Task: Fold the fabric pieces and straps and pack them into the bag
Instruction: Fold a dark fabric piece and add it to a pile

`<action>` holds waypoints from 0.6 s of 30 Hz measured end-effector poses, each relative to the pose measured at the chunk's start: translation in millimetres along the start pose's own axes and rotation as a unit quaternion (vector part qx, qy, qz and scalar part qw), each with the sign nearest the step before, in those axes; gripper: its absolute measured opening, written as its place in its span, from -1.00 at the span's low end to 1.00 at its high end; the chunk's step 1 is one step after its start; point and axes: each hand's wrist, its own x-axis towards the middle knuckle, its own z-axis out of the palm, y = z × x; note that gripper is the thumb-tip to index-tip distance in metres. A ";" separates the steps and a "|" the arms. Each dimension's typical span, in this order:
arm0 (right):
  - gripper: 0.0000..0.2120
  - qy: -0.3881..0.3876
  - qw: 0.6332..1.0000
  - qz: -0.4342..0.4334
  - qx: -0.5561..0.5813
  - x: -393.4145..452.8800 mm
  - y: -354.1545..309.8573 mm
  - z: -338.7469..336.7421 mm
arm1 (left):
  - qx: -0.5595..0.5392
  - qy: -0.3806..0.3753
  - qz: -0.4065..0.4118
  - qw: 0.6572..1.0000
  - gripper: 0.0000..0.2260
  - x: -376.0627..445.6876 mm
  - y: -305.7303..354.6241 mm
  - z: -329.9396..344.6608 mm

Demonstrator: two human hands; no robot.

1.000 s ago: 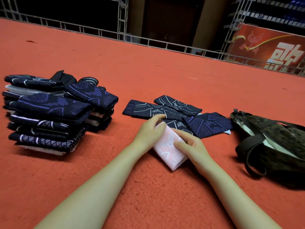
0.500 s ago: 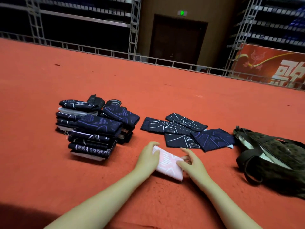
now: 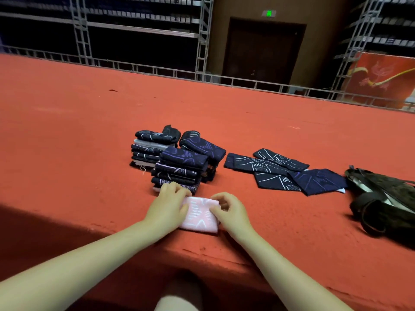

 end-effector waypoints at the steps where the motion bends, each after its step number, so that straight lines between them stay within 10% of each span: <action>1: -0.80 -0.006 0.999 -0.004 -0.037 2.8 1.4 3.3 | 0.023 -0.007 0.011 1.000 -0.66 -4.8 -3.3 -0.5; 18: -0.82 0.101 0.986 0.083 -0.100 25.5 90.8 -129.9 | -0.113 -0.075 0.025 0.990 -0.79 53.8 91.3 61.7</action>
